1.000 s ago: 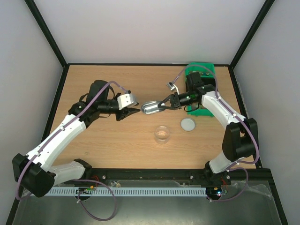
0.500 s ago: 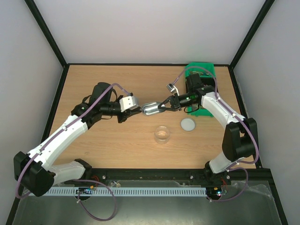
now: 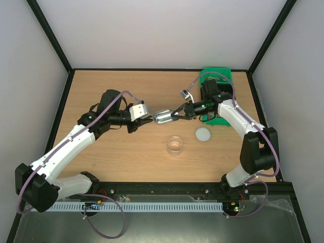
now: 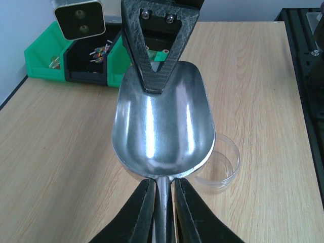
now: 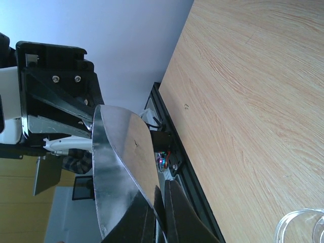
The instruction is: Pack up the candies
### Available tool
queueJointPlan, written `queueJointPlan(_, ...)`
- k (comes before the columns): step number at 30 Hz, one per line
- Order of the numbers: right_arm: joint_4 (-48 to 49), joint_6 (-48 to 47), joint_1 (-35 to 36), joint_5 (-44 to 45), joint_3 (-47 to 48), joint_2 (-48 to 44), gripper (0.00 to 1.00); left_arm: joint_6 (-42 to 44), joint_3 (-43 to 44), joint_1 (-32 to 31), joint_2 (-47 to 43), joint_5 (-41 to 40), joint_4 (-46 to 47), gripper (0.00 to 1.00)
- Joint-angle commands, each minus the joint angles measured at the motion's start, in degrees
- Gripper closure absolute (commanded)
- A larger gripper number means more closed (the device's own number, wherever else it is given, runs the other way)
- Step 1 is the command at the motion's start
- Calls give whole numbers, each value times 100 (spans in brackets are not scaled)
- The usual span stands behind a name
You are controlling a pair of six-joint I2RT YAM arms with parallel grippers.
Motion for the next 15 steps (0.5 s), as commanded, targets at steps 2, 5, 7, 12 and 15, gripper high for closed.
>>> queueJointPlan(2, -31, 46, -21, -288, -49, -105, 99, 12, -64, -23, -17, -30, 0, 91)
queueJointPlan(5, -23, 44, -23, -289, -67, -107, 99, 5, -29, -24, -14, 8, 8, 97)
queueJointPlan(7, -23, 43, -19, -261, -76, -116, 99, -16, -14, -19, -18, 53, 8, 98)
queueJointPlan(12, -240, -189, -55, 359, 113, -128, 56, -199, -28, -23, -12, 65, -10, 98)
queueJointPlan(15, -684, -591, -112, 1463, 509, -62, 33, -422, -98, 53, -35, -51, -25, 98)
